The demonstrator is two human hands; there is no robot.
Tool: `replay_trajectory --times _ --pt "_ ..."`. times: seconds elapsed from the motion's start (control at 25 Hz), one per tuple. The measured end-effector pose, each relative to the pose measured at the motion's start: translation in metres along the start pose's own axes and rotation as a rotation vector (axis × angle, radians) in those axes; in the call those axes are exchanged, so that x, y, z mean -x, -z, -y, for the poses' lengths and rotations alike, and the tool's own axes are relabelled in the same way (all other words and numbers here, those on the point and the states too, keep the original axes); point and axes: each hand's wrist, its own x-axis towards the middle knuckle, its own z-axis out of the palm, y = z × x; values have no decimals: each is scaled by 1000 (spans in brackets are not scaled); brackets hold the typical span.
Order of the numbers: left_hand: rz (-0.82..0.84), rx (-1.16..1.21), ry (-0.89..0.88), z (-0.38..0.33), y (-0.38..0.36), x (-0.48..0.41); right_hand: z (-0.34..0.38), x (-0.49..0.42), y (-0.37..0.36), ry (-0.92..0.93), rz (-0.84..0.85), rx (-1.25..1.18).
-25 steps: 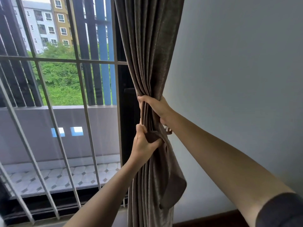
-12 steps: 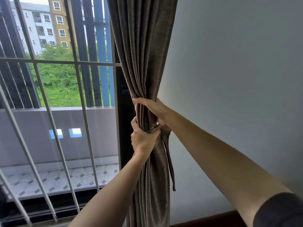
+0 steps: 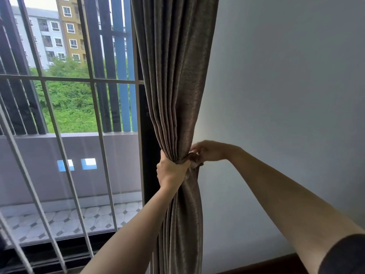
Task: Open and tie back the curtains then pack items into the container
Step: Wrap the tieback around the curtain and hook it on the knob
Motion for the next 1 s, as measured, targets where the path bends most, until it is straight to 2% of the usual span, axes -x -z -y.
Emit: replay_trajectory --times 0.32,0.48,0.8,0.92,1.0 --pt "49 45 6 -3 4 3 9 9 2 101 -162 185" --pt "52 48 -8 -2 5 1 7 9 -3 145 -220 99" --pt "53 56 -12 0 5 1 3 13 6 124 -216 126" --pt "62 61 -9 0 6 0 0 18 14 138 -215 56" --pt "69 64 -11 1 6 0 -3 23 20 148 -196 137"
